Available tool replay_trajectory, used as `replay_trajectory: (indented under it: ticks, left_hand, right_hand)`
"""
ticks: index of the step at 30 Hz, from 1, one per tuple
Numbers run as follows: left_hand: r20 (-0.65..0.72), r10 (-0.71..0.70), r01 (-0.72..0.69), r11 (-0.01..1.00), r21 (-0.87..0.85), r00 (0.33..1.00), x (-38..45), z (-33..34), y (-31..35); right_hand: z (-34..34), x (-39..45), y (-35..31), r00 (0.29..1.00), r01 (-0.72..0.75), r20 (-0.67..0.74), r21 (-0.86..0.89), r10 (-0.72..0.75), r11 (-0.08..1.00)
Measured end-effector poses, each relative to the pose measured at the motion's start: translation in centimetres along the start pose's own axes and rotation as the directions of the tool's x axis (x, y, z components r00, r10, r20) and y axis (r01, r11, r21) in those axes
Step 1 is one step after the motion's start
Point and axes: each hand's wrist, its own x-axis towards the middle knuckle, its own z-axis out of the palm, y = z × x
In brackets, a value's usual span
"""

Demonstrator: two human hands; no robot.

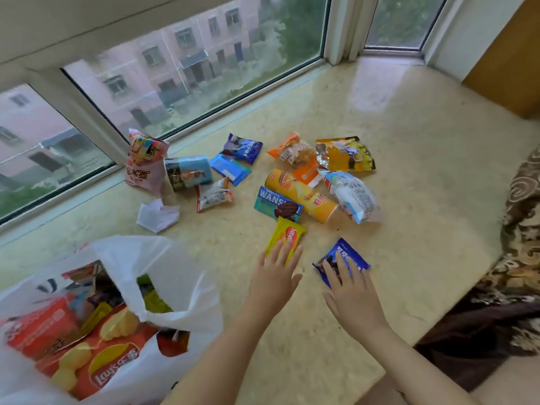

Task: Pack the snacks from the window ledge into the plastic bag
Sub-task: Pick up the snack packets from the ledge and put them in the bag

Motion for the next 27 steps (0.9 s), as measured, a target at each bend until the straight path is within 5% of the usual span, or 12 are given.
replay_trajectory:
  ticks: [6, 10, 18, 21, 23, 27]
  left_hand:
    - [0.033, -0.05, 0.049, 0.998, 0.035, 0.998, 3.7, 5.8, -0.2]
    - [0.002, -0.032, 0.032, 0.999, 0.019, 0.999, 3.9, 8.4, -0.9]
    - [-0.206, -0.085, 0.072, 0.995, -0.067, 0.975, -0.1, 9.3, -1.3]
    - [-0.203, -0.204, 0.179, 0.974, -0.136, 0.958, 1.0, 8.4, -1.9]
    - [-0.104, -0.311, 0.292, 0.943, -0.162, 0.945, 1.8, 8.0, -2.2]
    - [0.097, -0.385, 0.397, 0.886, -0.24, 0.918, 2.5, 7.9, -2.2]
  right_hand:
    - [5.7, 2.6, 0.2, 0.998, -0.061, -0.004, 0.041, 0.062, 0.997]
    - [7.9, 3.8, -0.5, 0.99, -0.044, -0.134, 0.069, 0.053, 0.997]
    - [9.5, 5.5, -0.4, 0.876, 0.225, -0.47, 0.206, -0.105, 0.952]
    - [8.4, 5.8, -0.4, 0.828, 0.05, -0.543, 0.319, 0.139, 0.946]
    - [7.6, 6.1, -0.6, 0.834, -0.099, -0.461, 0.416, 0.303, 0.904]
    - [7.3, 6.7, -2.0, 0.879, -0.233, -0.292, 0.428, 0.377, 0.873]
